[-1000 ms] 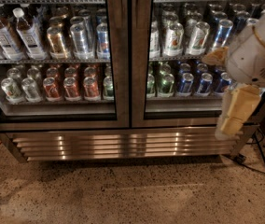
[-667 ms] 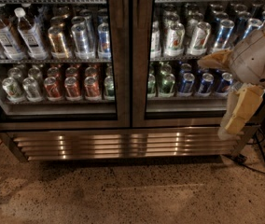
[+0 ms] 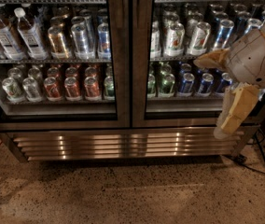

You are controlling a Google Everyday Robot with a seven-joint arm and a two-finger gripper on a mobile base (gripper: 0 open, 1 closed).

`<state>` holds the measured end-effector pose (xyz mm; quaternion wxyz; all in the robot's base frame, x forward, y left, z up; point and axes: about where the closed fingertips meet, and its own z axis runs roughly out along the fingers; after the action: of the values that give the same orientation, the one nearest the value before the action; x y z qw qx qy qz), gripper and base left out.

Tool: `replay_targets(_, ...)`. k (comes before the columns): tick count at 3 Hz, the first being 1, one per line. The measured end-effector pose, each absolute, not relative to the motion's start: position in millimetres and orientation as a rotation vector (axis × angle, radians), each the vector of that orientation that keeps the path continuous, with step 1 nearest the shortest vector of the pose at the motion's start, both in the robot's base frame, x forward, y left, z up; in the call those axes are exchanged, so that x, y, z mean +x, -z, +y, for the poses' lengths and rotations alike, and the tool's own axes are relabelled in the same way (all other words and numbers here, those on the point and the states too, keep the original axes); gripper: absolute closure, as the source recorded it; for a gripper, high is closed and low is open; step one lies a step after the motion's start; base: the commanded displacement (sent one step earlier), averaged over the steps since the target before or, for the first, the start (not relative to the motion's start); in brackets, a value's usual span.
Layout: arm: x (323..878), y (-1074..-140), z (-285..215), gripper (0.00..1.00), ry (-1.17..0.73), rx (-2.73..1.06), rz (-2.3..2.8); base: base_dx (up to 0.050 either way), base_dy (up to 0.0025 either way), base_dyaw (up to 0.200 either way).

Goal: Open left fridge door

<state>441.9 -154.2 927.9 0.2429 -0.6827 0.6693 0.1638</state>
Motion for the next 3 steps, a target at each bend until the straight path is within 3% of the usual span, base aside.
replay_targets(2,419.4,-922.8,-85.9,0.0,-0.45,-2.018,1.708,0.0,0.0,0.0)
replay_targets(3,417.1,-921.4,-83.1,0.0,-0.453,-2.026,1.704,0.0,0.0,0.0)
